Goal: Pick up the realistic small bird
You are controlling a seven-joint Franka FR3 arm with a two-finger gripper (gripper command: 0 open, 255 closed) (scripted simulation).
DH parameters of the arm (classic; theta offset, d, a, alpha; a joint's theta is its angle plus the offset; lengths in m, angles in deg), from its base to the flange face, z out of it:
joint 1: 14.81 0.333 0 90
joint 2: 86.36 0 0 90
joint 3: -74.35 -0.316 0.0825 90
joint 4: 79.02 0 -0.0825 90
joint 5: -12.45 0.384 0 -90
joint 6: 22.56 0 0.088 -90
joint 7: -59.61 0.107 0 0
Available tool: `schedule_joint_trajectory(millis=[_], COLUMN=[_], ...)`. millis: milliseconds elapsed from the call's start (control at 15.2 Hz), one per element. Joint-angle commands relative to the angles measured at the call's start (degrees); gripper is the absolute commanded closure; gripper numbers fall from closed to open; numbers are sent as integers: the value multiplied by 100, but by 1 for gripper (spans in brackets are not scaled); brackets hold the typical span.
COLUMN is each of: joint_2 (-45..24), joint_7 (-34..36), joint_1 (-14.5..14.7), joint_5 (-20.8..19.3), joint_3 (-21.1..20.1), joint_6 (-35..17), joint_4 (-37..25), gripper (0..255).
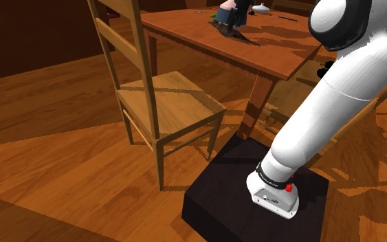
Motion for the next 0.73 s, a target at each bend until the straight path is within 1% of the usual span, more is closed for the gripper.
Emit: schedule_joint_trajectory(millis=[0, 198, 330, 396, 660], joint_2=[1, 46, 46, 41, 46], joint_7=[-9, 9, 9, 7, 11], joint_1=[-6, -5, -5, -6, -4], joint_5=[1, -23, -23, -20, -24], joint_3=[8, 3, 3, 4, 2], joint_6=[-167, -374, -374, -375, -377], joint_4=[161, 408, 408, 404, 411], gripper=[0, 0, 0, 255, 255])
